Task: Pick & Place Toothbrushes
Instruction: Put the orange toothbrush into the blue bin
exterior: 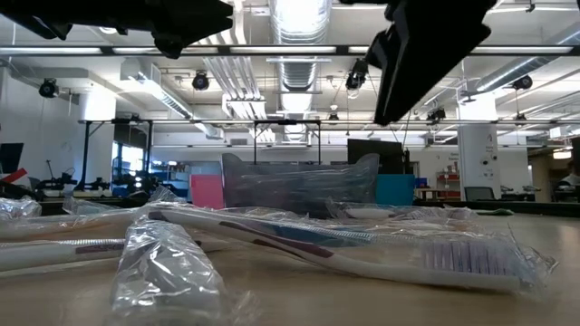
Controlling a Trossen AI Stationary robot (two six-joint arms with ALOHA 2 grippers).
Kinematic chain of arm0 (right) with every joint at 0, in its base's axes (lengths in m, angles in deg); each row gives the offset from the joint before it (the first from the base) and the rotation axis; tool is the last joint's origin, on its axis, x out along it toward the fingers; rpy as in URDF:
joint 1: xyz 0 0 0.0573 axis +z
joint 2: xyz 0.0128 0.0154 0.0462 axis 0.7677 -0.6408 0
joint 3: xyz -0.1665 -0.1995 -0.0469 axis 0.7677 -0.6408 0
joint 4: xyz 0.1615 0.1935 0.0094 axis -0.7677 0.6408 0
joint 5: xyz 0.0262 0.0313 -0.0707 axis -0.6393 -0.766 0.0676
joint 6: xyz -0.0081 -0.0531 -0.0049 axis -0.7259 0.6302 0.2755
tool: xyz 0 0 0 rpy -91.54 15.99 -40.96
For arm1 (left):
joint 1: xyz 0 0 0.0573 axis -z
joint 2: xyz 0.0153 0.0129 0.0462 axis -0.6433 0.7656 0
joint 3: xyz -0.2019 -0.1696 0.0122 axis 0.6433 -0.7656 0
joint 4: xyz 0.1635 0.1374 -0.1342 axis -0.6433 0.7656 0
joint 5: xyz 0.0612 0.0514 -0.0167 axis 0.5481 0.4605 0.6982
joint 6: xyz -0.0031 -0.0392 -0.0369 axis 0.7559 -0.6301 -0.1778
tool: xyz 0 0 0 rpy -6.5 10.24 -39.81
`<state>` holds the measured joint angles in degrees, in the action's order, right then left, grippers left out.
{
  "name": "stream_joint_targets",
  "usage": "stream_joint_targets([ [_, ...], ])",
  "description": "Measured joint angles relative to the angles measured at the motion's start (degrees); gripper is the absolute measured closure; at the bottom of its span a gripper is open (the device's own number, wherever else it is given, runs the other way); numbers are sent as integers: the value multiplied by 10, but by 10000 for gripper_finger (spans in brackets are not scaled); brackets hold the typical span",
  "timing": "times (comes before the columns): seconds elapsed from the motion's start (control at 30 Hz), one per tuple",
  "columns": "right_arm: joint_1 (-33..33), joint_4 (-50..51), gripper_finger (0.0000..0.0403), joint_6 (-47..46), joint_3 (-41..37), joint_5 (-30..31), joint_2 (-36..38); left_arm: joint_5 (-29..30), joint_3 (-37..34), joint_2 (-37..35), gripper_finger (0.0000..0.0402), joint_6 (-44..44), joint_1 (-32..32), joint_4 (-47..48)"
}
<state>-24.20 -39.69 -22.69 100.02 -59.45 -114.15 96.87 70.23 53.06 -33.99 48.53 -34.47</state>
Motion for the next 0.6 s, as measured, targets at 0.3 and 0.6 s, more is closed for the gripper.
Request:
stream_joint_targets([
  [0.3,-2,0,223,-6,0,0,-49,0,0,0,236,0,0,3],
  [0.6,-19,-5,206,-8,0,-39,-117,0,0,0,236,0,0,10],
])
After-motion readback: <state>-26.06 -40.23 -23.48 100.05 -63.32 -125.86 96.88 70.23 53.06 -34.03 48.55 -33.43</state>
